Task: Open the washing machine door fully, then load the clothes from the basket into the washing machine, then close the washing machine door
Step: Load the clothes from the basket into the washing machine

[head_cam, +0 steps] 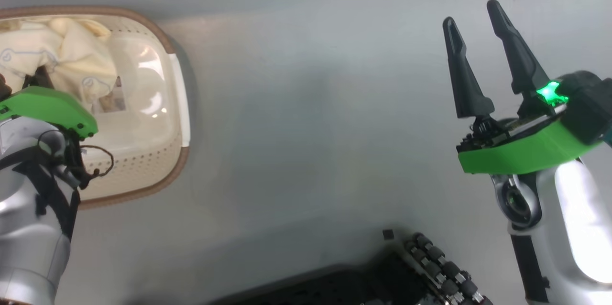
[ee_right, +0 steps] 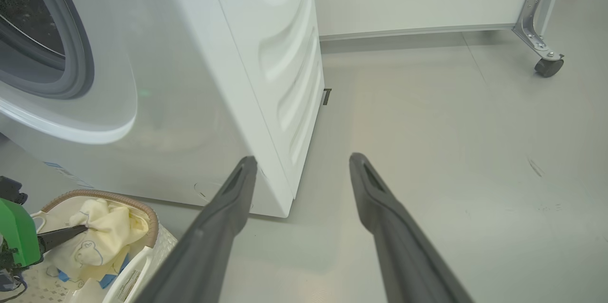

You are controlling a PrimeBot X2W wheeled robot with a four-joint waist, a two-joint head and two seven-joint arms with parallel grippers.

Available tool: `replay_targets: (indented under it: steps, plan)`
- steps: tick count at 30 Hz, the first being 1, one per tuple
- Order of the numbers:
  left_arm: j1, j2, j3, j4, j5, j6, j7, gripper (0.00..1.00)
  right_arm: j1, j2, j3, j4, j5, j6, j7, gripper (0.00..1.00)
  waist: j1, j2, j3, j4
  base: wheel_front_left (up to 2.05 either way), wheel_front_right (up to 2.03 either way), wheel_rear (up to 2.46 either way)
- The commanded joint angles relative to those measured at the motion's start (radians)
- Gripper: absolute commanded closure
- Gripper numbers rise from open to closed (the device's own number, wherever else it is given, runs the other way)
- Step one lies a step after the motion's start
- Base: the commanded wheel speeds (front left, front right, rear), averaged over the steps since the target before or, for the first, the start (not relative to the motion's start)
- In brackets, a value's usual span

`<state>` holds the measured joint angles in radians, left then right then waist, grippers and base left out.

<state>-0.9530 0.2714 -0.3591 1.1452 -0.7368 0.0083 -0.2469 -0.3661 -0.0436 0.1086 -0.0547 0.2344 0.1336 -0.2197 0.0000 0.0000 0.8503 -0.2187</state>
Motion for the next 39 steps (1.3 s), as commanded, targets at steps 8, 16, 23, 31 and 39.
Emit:
replay_targets:
  steps: [8, 16, 23, 31, 39]
  plan:
    - [0.247, 0.022, 0.161, -0.371, 0.121, 0.092, -0.015, 1.00, 0.099, -0.007, -0.022, -0.032, -0.023, -0.003, 0.034, 0.00, 0.0000, 0.0000, -0.181, 0.065, 0.00, 0.00, 0.00]
    - [0.455, -0.031, 0.231, -0.591, 0.219, 0.112, -0.015, 1.00, 0.159, -0.007, -0.043, -0.013, -0.031, -0.003, 0.056, 0.00, 0.0000, 0.0000, -0.325, 0.102, 0.00, 0.00, 0.00]
    - [0.591, -0.055, 0.228, -0.725, 0.280, 0.118, -0.015, 1.00, 0.216, -0.007, -0.034, -0.008, -0.059, -0.003, 0.085, 0.00, 0.0000, 0.0000, -0.466, 0.127, 0.00, 0.00, 0.00]
    - [0.738, -0.052, 0.194, -0.897, 0.326, 0.154, 0.007, 1.00, 0.300, -0.007, -0.047, -0.030, -0.073, -0.003, 0.126, 0.00, 0.0000, 0.0000, -0.625, 0.159, 0.00, 0.00, 0.00]
    - [0.857, -0.035, 0.171, -1.059, 0.340, 0.196, 0.081, 1.00, 0.372, -0.007, -0.051, -0.064, -0.086, -0.003, 0.162, 0.00, 0.0000, 0.0000, -0.734, 0.185, 0.00, 0.00, 0.00]
